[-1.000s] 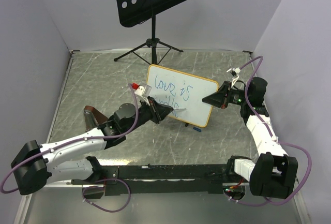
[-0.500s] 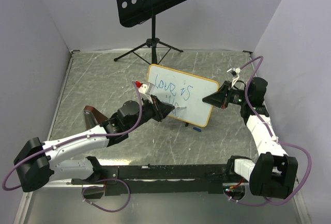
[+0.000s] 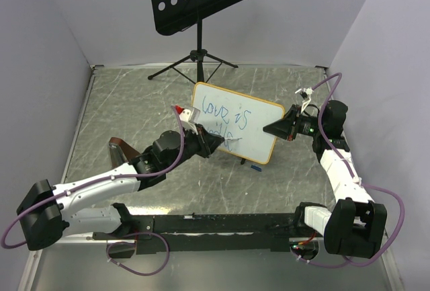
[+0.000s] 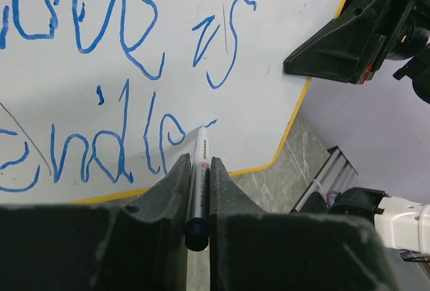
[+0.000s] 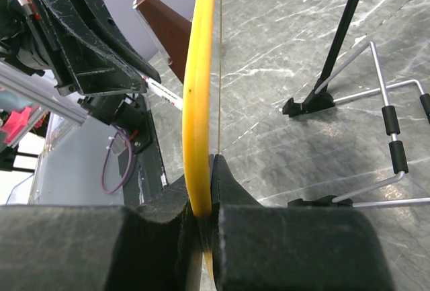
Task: Write a sentence on the whiteboard
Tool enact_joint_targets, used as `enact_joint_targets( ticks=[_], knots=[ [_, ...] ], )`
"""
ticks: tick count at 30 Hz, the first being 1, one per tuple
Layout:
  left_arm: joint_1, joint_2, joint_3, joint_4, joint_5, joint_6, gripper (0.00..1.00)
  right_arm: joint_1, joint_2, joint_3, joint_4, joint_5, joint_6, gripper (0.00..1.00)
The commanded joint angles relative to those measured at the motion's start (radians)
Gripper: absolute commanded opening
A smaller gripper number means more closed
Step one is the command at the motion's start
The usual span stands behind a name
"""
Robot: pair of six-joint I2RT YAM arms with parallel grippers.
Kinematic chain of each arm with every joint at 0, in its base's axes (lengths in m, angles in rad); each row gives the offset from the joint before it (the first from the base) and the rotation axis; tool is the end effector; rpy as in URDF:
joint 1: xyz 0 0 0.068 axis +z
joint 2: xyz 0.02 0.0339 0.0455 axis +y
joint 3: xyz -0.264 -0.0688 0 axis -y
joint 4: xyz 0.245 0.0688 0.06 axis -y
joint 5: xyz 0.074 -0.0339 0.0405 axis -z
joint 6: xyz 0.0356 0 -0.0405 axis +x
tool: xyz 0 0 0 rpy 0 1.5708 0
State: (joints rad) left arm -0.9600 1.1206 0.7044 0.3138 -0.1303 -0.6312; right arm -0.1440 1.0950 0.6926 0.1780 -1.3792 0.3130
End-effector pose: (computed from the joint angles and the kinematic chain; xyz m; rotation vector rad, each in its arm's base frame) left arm 0.1542 -0.2121 0.2959 0.1889 1.7828 -1.0720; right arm 0.2294 0.0020 0.2895 -0.6210 1.6844 1.3335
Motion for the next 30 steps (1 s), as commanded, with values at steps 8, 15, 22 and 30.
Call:
enact_joint_targets(
  ticks=[8, 15, 22, 30],
  knots=[
    [0.0, -0.018, 0.015, -0.051, -0.035, 0.027, 0.01, 0.004, -0.023, 0.022, 0.06, -0.07, 0.005, 0.0],
    [0.0, -0.004, 0.012, -0.053, -0.003, 0.021, 0.01, 0.004, -0.023, 0.022, 0.063, -0.07, 0.006, 0.0],
    [0.0, 0.034, 0.03, -0.028, 0.052, 0.021, 0.01, 0.004, -0.023, 0.022, 0.061, -0.07, 0.006, 0.0],
    [0.0, 0.051, 0.043, -0.048, 0.058, 0.025, 0.01, 0.004, -0.023, 0.024, 0.063, -0.072, 0.005, 0.0]
  ],
)
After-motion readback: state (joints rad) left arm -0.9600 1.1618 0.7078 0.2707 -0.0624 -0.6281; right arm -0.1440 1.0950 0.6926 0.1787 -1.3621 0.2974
